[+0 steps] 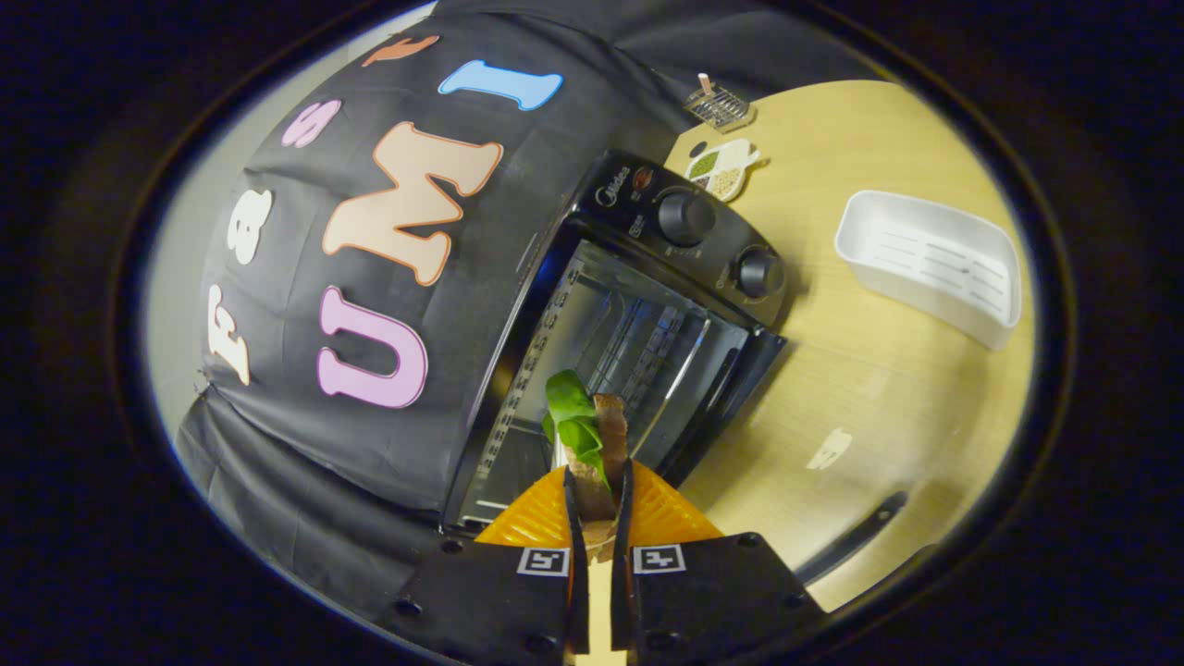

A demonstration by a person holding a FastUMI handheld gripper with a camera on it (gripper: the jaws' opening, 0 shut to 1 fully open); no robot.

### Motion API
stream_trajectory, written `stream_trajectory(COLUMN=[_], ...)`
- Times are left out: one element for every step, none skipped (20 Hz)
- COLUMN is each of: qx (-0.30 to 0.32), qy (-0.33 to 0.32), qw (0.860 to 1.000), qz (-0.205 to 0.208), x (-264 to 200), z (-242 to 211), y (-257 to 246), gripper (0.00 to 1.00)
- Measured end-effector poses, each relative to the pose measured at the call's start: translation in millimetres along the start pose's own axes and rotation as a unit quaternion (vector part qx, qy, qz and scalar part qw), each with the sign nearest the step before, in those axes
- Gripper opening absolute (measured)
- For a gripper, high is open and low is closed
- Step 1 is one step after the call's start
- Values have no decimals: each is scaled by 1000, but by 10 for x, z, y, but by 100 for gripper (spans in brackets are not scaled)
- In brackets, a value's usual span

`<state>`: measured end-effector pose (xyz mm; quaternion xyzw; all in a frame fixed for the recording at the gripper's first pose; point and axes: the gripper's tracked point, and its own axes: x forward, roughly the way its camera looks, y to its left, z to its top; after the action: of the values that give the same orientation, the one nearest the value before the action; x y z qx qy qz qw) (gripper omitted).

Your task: Open the toaster oven, put the food inside, and close the toaster oven door.

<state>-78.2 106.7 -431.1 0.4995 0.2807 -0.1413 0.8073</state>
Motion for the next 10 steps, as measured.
stream_trajectory(qx=[3,4,4,3,3,5,6,5,3,1], qy=[-5,-8,-12,-15,-18,-22,-24,-27,-28,-27], qw=[1000,1000,1000,1000,1000,1000,1000,1000,1000,1000], qz=[-1,-2,-2,-3,-3,-3,-4,-4,-5,-4], x=[54,114,169,232,283,333,393,453,500,534], z=[6,35,36,50,72,98,126,151,171,183], y=[15,28,51,62,69,81,100,105,106,108], gripper=[11,11,11,11,11,11,11,11,11,13])
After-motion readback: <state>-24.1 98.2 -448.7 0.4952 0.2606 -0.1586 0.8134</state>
